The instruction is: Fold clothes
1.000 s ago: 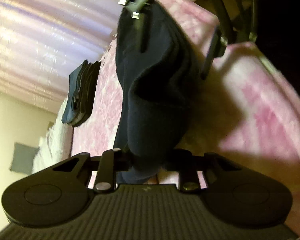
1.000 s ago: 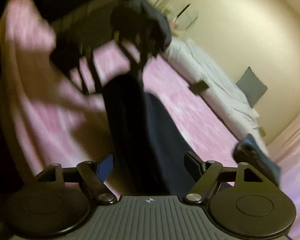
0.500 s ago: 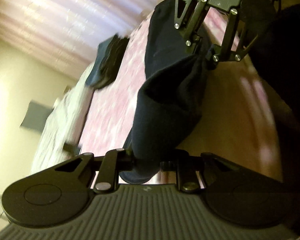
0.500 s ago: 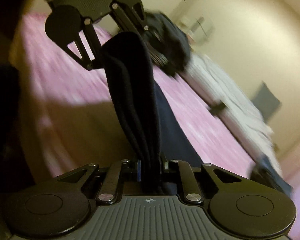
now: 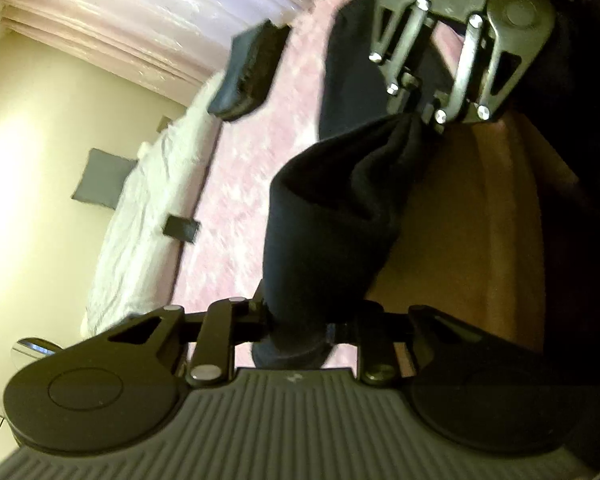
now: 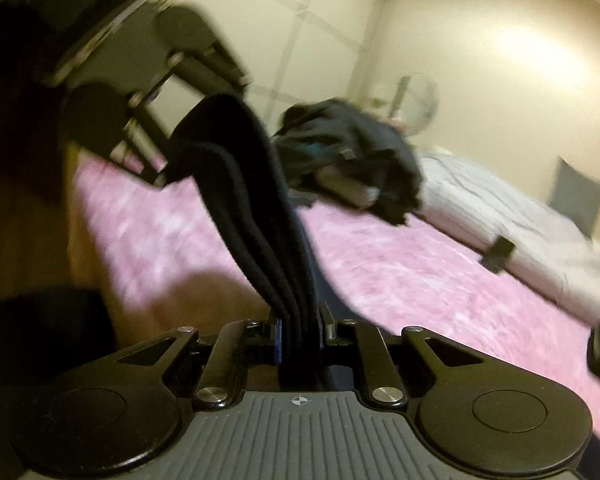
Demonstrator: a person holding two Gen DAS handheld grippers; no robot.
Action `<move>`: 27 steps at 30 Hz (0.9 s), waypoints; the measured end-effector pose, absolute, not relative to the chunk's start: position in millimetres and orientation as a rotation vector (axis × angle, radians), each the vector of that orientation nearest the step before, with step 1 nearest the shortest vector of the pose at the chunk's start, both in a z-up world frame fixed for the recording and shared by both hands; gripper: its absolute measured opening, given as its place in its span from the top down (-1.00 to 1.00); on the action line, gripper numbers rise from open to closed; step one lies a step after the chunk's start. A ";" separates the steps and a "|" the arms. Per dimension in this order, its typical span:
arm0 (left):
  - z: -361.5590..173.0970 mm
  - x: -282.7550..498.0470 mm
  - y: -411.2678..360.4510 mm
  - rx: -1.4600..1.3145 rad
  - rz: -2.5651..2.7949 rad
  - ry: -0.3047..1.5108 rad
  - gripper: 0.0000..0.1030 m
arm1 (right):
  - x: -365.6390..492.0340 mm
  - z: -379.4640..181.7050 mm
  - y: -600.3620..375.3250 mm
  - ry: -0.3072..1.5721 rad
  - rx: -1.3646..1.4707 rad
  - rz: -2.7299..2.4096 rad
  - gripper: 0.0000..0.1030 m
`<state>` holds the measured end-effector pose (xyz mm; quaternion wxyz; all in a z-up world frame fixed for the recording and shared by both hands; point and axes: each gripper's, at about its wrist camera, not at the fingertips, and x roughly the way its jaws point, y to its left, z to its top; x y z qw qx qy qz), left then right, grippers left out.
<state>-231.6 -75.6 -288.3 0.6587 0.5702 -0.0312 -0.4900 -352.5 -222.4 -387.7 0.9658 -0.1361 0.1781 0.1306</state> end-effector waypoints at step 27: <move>-292.2 -255.4 -270.2 0.975 -1.383 0.109 -0.22 | -478.4 -431.6 -527.0 0.154 1.071 -0.371 0.40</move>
